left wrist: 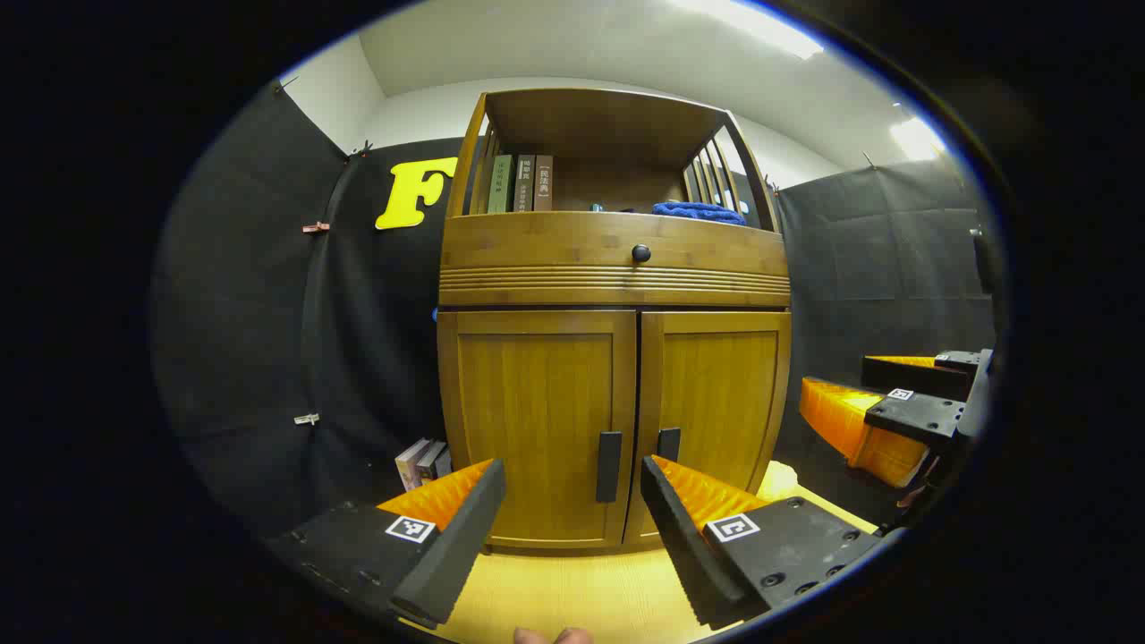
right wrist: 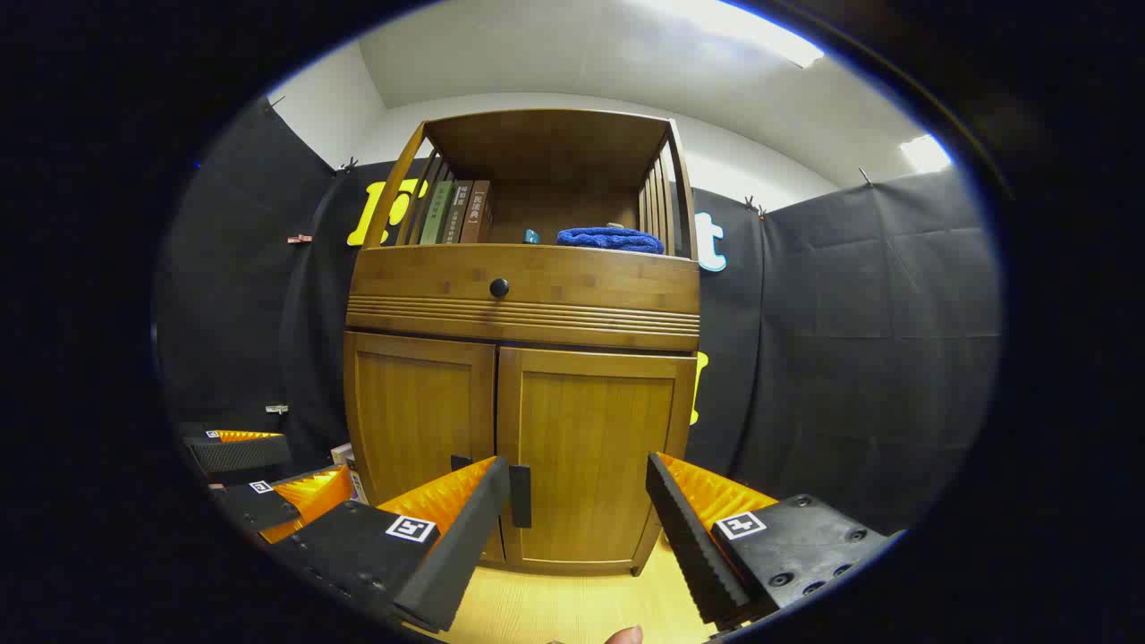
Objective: Open the right door of the double-door shoe cabinet with the right hand, and open the left door with the left hand.
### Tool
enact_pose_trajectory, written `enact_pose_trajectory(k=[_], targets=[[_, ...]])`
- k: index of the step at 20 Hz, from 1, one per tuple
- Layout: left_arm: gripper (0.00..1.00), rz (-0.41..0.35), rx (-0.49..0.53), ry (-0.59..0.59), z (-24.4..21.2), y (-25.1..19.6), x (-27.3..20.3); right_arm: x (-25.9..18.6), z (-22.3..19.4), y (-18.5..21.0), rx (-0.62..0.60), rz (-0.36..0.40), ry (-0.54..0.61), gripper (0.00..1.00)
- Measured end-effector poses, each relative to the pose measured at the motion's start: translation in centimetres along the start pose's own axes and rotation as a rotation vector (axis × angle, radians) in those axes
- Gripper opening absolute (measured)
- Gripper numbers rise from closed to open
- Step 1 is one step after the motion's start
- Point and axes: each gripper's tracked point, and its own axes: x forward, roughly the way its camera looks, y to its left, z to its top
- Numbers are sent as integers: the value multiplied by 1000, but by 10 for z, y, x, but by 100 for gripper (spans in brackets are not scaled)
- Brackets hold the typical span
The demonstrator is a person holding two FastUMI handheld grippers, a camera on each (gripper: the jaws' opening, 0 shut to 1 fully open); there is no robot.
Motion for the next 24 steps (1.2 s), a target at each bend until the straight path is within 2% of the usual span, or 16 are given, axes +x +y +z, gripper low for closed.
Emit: enact_pose_trajectory(k=[19,24], targets=[[94,4,-4,4,-2,1,4,6,-2,-2,5,-6,7,98],[94,12,-18,3,-4,5,3,18,-16,4,-7,6,21,97]])
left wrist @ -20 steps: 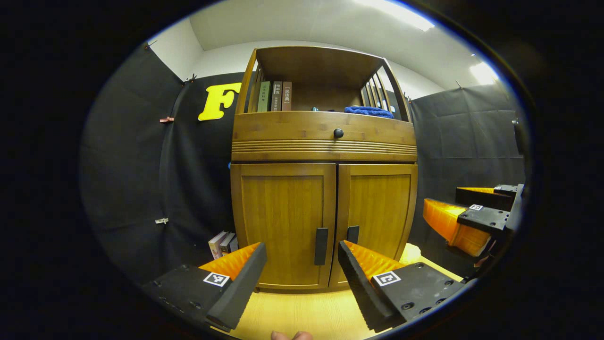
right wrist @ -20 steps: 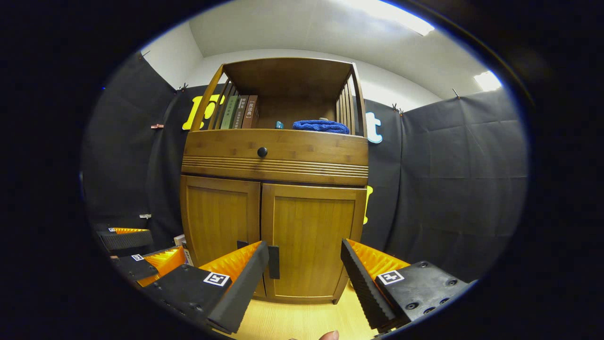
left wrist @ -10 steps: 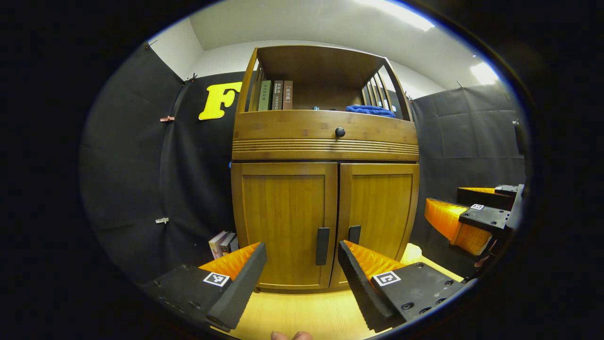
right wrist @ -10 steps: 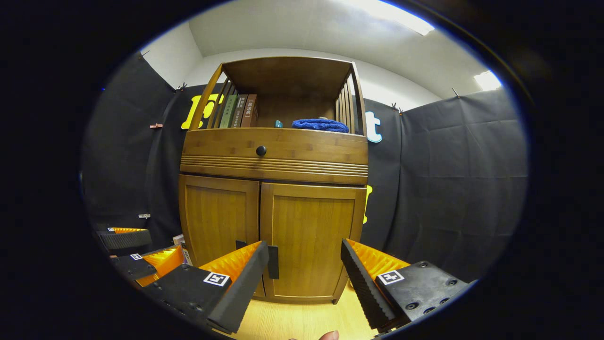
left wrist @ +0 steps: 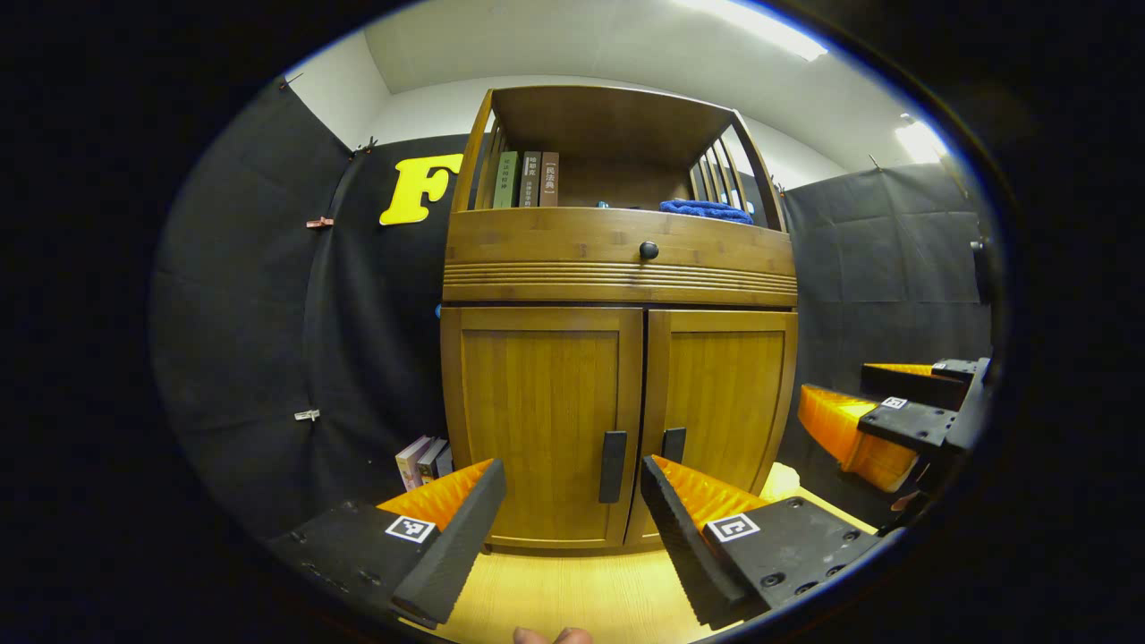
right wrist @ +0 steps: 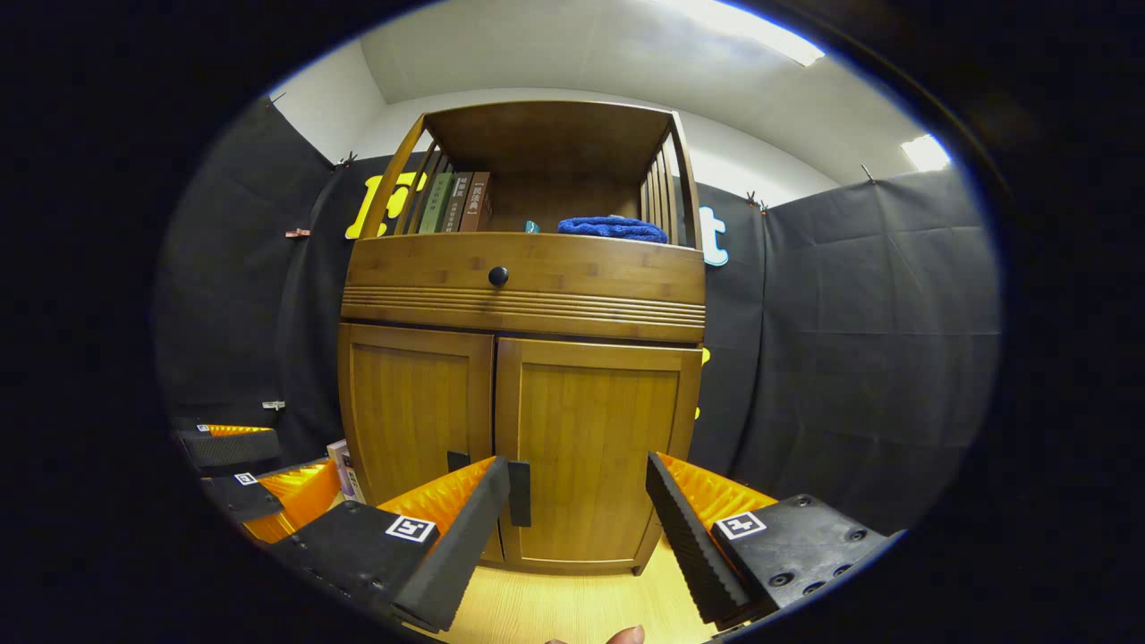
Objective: Open the right door of the double-door shoe cabinet with the right hand, and open the left door with the left hand.
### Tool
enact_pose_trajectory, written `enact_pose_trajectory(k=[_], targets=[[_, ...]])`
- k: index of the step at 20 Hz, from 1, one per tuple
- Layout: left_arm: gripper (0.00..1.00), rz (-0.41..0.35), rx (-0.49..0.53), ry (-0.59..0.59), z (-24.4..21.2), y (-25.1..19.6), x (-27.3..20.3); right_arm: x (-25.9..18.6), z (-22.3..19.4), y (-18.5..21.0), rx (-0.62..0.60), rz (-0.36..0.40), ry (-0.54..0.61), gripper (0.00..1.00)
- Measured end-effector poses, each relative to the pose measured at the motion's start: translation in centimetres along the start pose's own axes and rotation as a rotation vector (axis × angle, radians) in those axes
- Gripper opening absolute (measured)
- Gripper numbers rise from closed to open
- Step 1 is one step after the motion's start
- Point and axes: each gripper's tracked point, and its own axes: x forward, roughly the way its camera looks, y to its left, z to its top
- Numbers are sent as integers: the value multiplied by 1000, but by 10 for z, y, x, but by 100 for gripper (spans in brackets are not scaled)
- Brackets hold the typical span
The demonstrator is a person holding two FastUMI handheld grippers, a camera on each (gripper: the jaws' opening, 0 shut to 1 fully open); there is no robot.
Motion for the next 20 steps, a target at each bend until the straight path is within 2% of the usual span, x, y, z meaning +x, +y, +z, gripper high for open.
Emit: enact_pose_trajectory(k=[7,10,14,18,20], targets=[[94,14,-15,14,-8,7,4,59,-33,28,16,68,2,98],[94,29,-17,16,-16,14,7,91,-62,34,22,79,27,95],[94,63,-26,37,-31,21,4,127,-108,54,61,127,61,98],[94,80,-30,55,-39,23,4,168,-139,63,41,130,99,100],[94,100,-18,71,-45,28,6,183,-148,61,6,122,94,94]])
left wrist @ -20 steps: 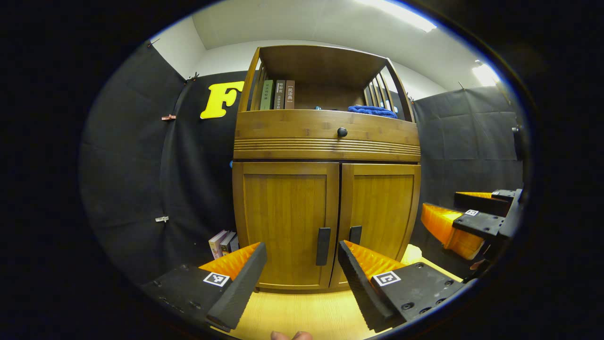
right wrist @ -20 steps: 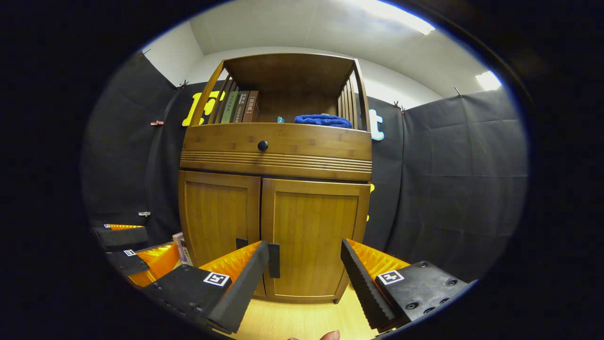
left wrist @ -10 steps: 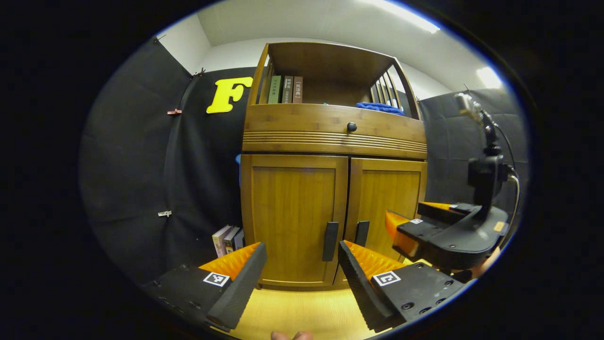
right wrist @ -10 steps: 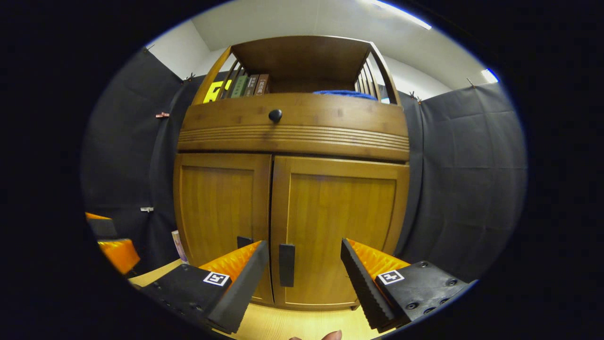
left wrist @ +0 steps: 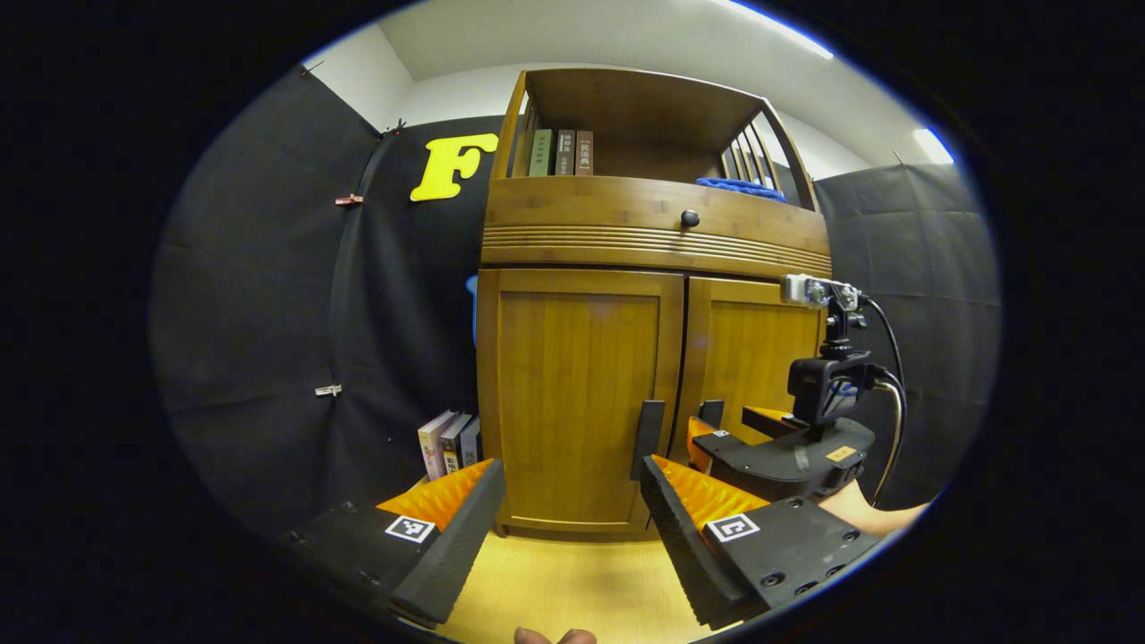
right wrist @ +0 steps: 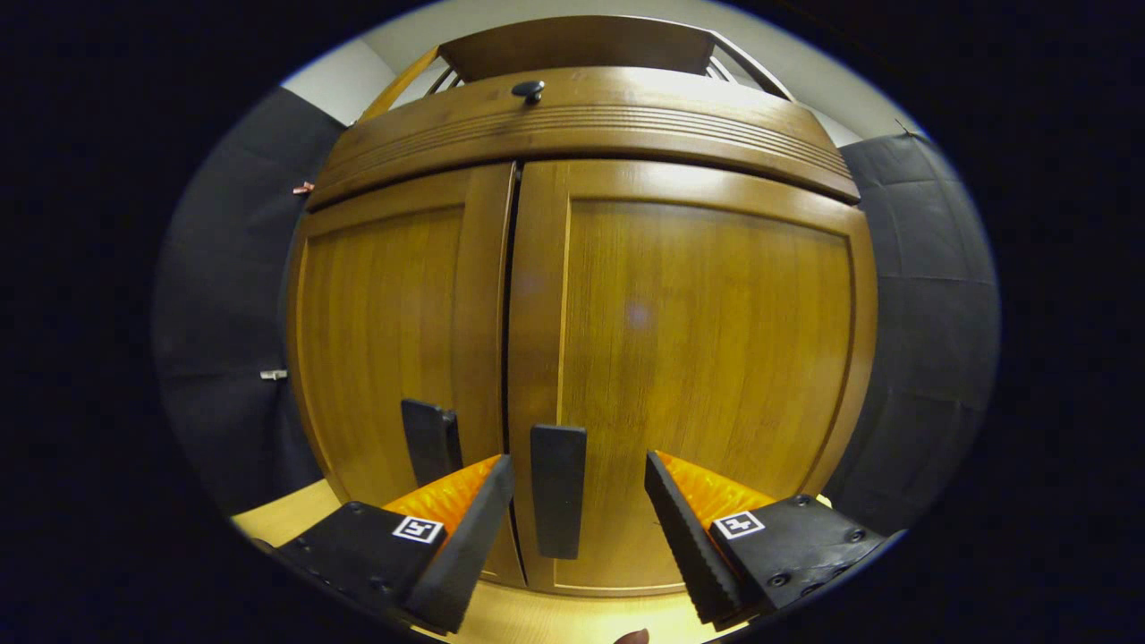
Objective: Open the right door of the double-door shoe cabinet with the right hand, and open the left door with the left hand.
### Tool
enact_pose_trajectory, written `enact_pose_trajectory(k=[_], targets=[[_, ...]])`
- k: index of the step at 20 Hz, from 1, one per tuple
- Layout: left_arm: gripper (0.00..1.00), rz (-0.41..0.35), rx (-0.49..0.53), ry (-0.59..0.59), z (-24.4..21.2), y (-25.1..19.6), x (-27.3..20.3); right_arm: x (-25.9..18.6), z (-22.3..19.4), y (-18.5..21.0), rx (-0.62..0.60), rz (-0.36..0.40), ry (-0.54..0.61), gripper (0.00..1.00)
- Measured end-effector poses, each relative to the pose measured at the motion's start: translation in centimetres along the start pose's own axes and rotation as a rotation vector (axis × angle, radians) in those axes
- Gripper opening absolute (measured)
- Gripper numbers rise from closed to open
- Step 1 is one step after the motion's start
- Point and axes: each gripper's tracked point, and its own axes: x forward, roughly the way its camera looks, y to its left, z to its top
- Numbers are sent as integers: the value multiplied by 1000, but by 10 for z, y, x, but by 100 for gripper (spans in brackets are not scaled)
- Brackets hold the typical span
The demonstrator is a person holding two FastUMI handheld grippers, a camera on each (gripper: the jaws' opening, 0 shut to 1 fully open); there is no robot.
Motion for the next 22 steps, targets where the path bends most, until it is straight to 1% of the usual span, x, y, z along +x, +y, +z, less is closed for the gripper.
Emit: enact_pose_trajectory(k=[1,2,3,4,5,6,8,9,10,11,12,13,14,15,16,17,22], targets=[[94,10,1,1,0,2,1,5,-3,0,-4,-3,0,85],[94,14,-1,2,0,3,2,8,-8,3,14,11,9,76],[94,16,-5,1,1,4,3,11,-15,8,36,13,27,73],[94,14,-7,0,1,3,4,13,-19,11,50,14,38,61],[94,16,-7,-3,3,4,5,16,-22,11,59,4,43,55],[94,16,-3,-7,4,6,6,15,-27,14,72,0,60,44],[94,19,5,-14,8,8,7,16,-25,13,80,-24,47,38],[94,19,5,-18,10,10,7,13,-24,12,90,-35,49,38],[94,19,4,-21,11,11,6,16,-24,12,100,-40,52,33],[94,19,5,-23,12,12,5,13,-25,12,108,-39,58,33],[94,21,5,-25,12,13,4,15,-25,12,108,-35,65,27],[94,21,4,-26,13,15,3,13,-25,12,105,-29,69,27],[94,21,2,-25,12,15,1,11,-24,12,104,-24,73,24],[94,22,-1,-25,13,16,-1,7,-24,12,106,-18,73,27],[94,22,-5,-25,12,16,-2,0,-25,11,111,-13,73,24],[94,22,-7,-27,13,16,-4,-7,-25,11,118,-5,75,27],[94,18,-5,-40,17,8,-17,-46,-23,3,134,34,69,27]])
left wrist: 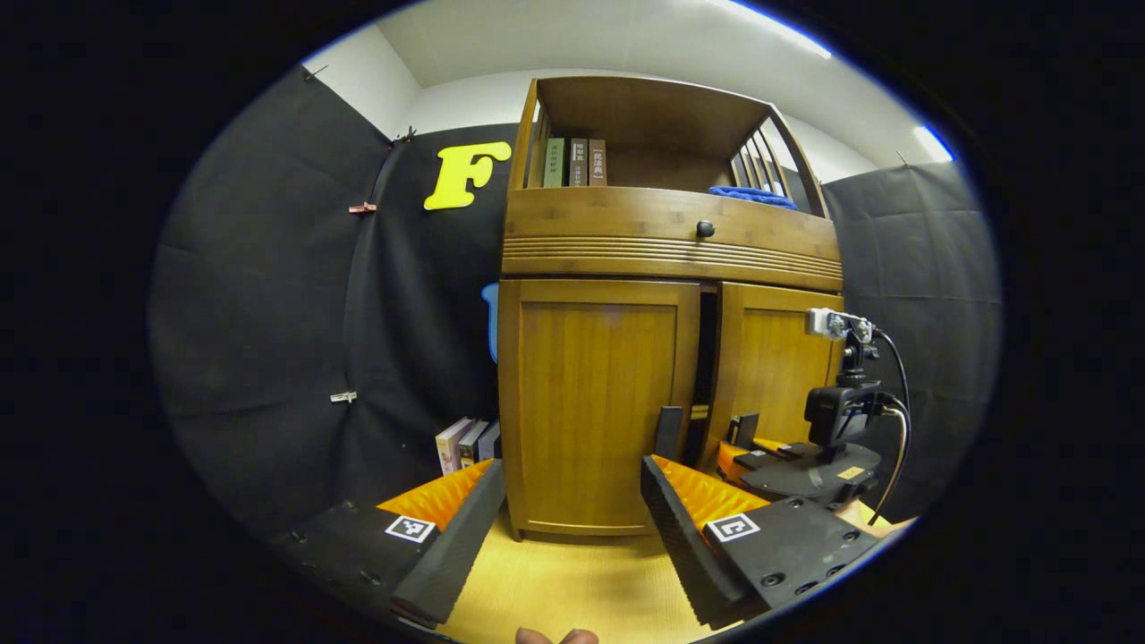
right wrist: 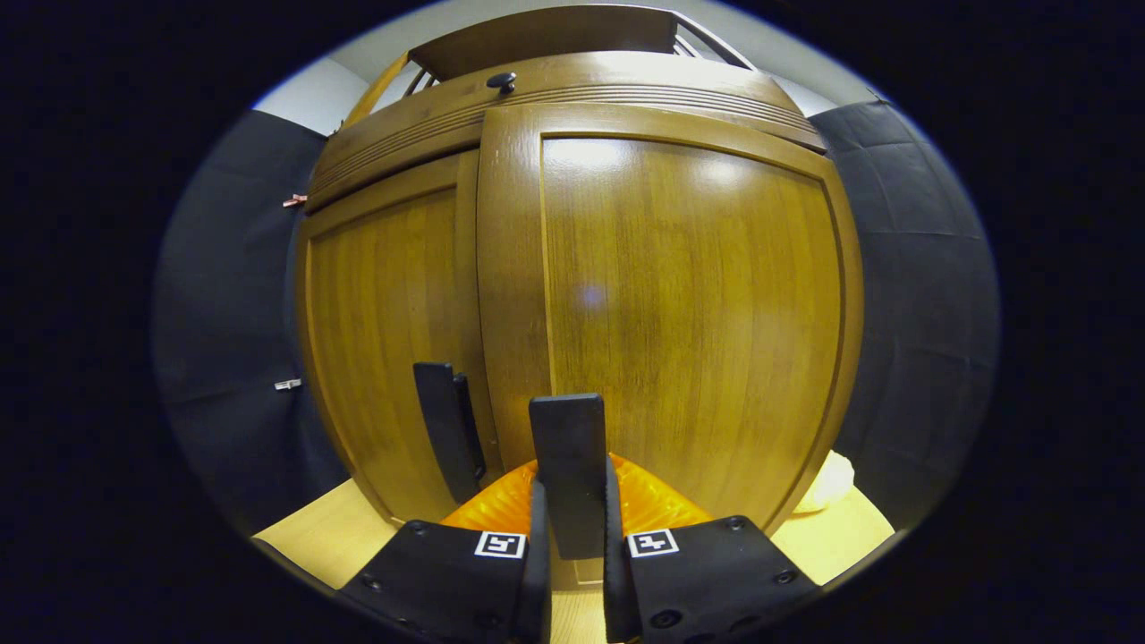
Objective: Open the right door of the double-door shoe cabinet with the right hand, and open the left door with the left hand.
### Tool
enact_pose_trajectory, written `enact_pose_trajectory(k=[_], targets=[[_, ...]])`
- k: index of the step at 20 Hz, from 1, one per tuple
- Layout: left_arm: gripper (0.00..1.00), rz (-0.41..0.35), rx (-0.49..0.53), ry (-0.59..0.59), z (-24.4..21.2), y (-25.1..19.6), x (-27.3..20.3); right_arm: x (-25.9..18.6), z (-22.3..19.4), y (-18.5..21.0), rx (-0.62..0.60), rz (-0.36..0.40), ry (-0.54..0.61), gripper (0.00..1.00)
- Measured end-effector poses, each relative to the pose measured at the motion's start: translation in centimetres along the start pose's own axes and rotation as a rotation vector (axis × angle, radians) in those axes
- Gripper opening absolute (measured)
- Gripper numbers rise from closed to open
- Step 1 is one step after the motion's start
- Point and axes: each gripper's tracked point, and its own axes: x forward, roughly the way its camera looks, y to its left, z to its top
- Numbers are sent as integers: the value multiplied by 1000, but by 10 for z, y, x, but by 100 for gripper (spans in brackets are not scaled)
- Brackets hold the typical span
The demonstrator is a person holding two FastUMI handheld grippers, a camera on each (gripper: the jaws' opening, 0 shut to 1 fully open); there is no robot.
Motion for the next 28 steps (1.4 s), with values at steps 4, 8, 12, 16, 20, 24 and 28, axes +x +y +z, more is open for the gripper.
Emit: enact_pose_trajectory(k=[4,8,12,16,20,24,28], targets=[[94,-10,-2,-2,0,-12,-11,-35,-3,-10,13,28,-4,27],[94,-23,4,-3,2,-28,-16,-70,-5,-27,9,46,0,27],[96,-17,-14,-7,5,-48,-15,-101,-4,-49,20,43,10,26],[94,-24,-10,-9,7,-74,-8,-127,-4,-73,6,42,21,26],[94,-30,10,-16,10,-98,1,-146,-4,-97,-16,43,37,26],[94,-37,20,-22,11,-119,11,-158,-2,-119,4,41,69,26],[93,-48,12,-16,11,-141,24,-165,-1,-140,22,40,79,25]])
